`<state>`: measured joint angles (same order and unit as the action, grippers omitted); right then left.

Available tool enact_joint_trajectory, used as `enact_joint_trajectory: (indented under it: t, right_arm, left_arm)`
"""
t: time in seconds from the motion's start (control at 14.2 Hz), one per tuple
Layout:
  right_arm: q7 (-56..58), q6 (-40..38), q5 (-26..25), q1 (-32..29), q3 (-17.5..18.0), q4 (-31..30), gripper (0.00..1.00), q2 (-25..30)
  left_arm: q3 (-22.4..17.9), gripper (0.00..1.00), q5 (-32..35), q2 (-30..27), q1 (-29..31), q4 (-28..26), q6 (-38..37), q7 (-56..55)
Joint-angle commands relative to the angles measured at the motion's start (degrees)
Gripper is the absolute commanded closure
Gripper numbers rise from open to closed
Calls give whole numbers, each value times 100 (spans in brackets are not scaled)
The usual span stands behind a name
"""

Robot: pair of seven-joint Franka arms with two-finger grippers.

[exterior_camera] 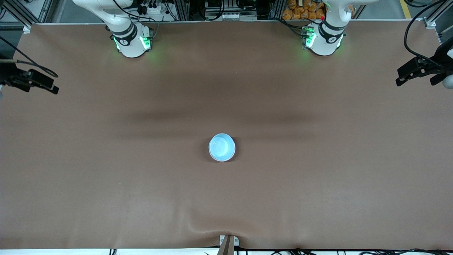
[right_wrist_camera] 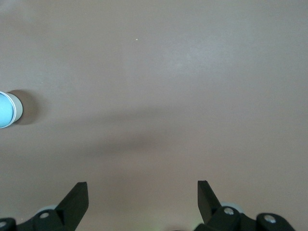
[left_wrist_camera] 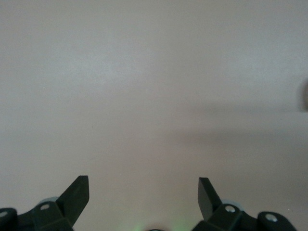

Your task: Stack pink and blue bowls on white bowl

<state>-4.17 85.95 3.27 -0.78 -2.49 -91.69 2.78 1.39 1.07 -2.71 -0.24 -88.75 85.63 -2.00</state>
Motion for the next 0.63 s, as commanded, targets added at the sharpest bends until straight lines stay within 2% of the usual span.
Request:
enact_joint_trajectory:
  t: [0.0,0.56]
  right_arm:
    - [-93,36,-274,-133,161,-191,0,187]
    - [241,88,-459,-89,74,-147,0,214]
  left_arm:
    - [1,0,-90,-1,33,15,33,68]
    - [-34,0,-248,25,42,42,33,95]
